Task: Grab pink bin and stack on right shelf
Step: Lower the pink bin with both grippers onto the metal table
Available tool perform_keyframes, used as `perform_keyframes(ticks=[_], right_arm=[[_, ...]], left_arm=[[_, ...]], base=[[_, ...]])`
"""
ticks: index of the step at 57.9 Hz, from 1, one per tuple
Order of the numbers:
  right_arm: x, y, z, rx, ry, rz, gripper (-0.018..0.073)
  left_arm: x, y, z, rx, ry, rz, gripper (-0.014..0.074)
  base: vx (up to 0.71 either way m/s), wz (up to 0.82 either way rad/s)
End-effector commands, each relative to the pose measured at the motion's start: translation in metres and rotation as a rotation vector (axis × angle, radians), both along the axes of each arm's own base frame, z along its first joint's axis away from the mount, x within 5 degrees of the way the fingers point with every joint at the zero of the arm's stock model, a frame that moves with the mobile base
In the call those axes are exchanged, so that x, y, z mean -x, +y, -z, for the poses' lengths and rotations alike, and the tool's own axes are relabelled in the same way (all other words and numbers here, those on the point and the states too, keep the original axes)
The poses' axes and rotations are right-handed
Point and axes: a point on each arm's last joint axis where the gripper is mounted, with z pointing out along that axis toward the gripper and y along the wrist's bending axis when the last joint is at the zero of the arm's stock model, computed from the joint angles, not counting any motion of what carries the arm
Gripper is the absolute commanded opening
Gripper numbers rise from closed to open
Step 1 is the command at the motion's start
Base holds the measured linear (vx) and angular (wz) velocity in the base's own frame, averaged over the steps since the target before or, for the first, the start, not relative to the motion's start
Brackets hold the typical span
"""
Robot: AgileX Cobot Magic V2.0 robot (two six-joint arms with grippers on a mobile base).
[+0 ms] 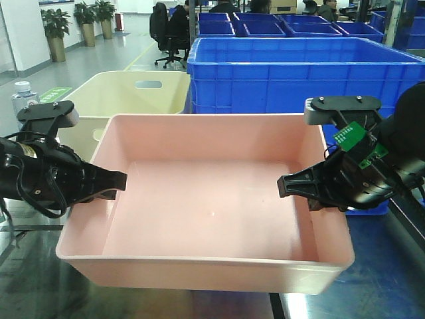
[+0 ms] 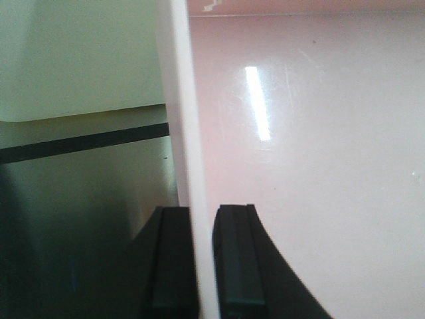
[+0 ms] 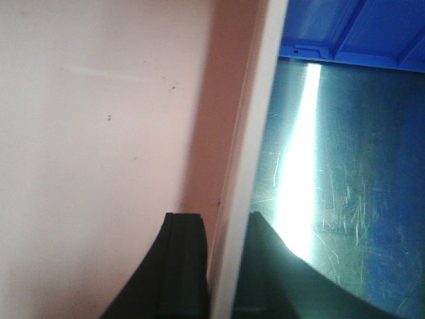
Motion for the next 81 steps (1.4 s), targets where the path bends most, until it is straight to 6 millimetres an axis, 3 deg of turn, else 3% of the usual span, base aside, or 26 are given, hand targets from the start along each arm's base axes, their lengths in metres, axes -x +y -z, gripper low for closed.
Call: perform_keyframes(ticks=[1, 30, 39, 48, 54, 60, 71, 81], right_arm=[[0.005, -0.003, -0.028, -0.023, -0.156, -0.028, -0.0009], [0.006, -0.003, -0.028, -0.020, -0.149, -0.026, -0.0009], [0.008, -0.004, -0.017, 0.003, -0.050, -0.012, -0.0009], [-0.004, 0.009, 0.020, -0.005, 0.120, -0.071, -0.0008], [-0.007, 0.016, 0.040, -0.048, 0.150, -0.092, -0.0007], [-0.009, 0.020, 0.056, -0.087, 0.144, -0.097, -0.0001], [-0.009, 0.020, 0.080, -0.097, 0.144, -0.096, 0.0051], [-0.009, 0.020, 0.083, -0.092, 0.140, -0.106, 0.0187]], left_arm=[[0.008, 0.001, -0.033, 0.086, -0.138, -0.012, -0.0001], [0.008, 0.001, -0.033, 0.087, -0.141, -0.013, -0.0001], [0.011, 0.002, -0.027, 0.028, -0.087, 0.011, -0.0001], [0.016, 0.007, 0.010, -0.076, 0.035, 0.016, -0.0001], [0.023, 0.010, 0.048, -0.100, 0.127, 0.007, -0.0001], [0.028, 0.012, 0.069, -0.105, 0.157, -0.007, -0.0001], [0.029, 0.014, 0.073, -0.111, 0.140, -0.012, 0.0005], [0.029, 0.014, 0.073, -0.110, 0.136, -0.013, 0.0054]], base=[[0.00, 0.00], [0.00, 0.00], [0.00, 0.00], [0.00, 0.00], [0.00, 0.00], [0.00, 0.00], [0.00, 0.00], [0.00, 0.00]])
